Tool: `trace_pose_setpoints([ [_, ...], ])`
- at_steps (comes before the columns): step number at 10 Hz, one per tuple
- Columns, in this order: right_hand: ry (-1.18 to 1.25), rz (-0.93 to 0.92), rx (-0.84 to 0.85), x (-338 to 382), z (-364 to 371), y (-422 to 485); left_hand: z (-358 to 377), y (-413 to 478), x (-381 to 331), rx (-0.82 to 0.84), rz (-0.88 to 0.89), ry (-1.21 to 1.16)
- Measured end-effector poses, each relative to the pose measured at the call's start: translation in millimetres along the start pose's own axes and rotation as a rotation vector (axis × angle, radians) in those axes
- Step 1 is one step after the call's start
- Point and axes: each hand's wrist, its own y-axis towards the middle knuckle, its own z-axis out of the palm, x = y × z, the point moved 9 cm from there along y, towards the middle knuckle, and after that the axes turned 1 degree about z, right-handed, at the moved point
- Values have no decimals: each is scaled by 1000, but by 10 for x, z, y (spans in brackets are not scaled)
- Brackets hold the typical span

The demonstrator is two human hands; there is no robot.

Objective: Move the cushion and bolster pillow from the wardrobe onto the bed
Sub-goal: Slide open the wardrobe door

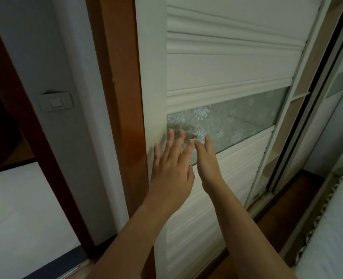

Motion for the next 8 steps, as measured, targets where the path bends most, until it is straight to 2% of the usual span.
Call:
trace_pose_setpoints([
  [1,-107,-55,-9,-47,81,143,149,95,84,38,-8,390],
  [2,-146,-72,-5,-80,151,233,337,119,261,117,-78,607],
  [3,-202,-33,24,-130,281,293,405,166,263,54,-76,801],
  [4,-220,-23,12,-120,325,317,371,191,210,-29,-33,884],
  [5,-215,-33,-2,-135,339,349,456,224,270,-8,-20,987],
  [7,-231,-25,-35,-162,279,448,761,255,276,13,113,1172],
  [8,-218,-21,-40,-186,212,520,787,322,229,-36,112,1090],
])
